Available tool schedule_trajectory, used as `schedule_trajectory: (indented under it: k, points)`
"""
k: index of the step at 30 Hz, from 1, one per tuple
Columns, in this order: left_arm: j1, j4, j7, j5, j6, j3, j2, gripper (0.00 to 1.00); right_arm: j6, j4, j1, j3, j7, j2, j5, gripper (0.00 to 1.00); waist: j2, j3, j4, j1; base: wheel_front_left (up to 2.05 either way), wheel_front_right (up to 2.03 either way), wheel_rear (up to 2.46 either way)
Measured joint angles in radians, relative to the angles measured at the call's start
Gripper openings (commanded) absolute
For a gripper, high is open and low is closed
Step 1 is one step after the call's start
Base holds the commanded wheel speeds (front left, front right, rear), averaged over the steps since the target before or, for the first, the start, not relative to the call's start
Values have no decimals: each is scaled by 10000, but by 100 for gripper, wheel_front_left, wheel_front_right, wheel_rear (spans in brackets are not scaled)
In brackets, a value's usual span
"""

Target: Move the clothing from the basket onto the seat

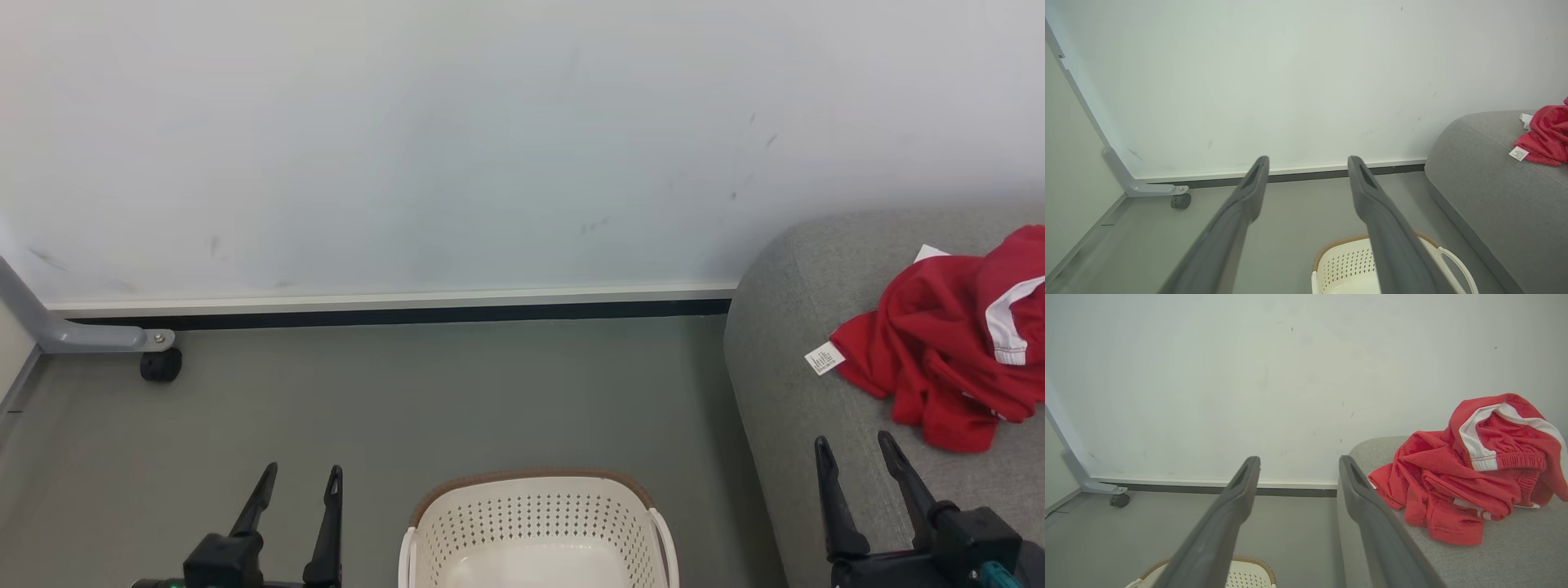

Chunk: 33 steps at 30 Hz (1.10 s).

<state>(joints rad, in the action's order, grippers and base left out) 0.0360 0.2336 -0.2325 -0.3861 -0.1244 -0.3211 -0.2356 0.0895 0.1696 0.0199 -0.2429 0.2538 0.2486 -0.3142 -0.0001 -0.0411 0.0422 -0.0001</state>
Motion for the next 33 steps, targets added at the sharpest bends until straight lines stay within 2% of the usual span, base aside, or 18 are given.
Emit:
schedule_trajectory:
  k: [13,33]
  points:
    - [-659,-485,-71,236,0,617,92,100,255,-1235,-1250,385,2,-217,117,100,1,-265,145,2,0,0,0]
    - [-658,-849,-50,594,0,903,146,100,297,-2104,-1768,995,2,-345,422,100,1,-90,242,2,0,0,0]
